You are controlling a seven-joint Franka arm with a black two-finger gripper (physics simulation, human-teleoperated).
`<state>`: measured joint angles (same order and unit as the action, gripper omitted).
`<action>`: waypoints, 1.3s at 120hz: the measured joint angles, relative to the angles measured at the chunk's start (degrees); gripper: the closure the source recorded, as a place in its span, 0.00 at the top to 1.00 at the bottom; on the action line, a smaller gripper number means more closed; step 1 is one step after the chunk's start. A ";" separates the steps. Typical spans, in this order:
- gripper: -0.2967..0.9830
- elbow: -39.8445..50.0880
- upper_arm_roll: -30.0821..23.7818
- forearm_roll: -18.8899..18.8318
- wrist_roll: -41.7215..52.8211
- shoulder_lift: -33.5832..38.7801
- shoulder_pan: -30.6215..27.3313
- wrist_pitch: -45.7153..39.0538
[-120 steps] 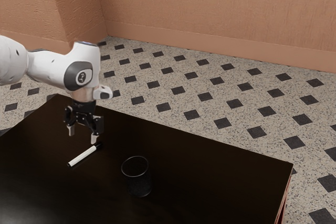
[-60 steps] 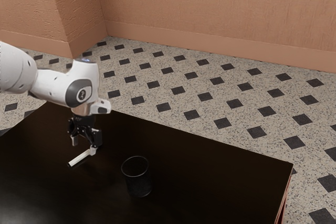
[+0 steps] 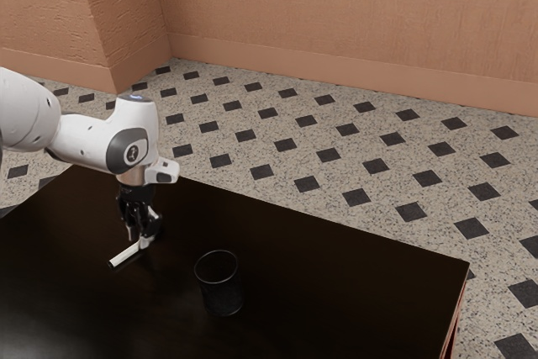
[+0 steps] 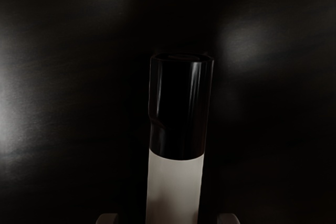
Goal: Put the marker into the pen holder.
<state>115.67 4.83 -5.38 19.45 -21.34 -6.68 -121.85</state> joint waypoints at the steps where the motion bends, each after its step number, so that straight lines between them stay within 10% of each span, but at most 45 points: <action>1: 0.37 0.00 0.00 0.00 0.07 0.00 0.00 -0.01; 82: 0.16 0.48 -0.11 -0.72 2.45 1.59 0.01 -1.08; 156: 0.15 28.85 -20.35 -3.04 -5.77 38.91 4.56 -39.98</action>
<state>144.52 -15.51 -8.42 13.68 17.57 -2.12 -161.83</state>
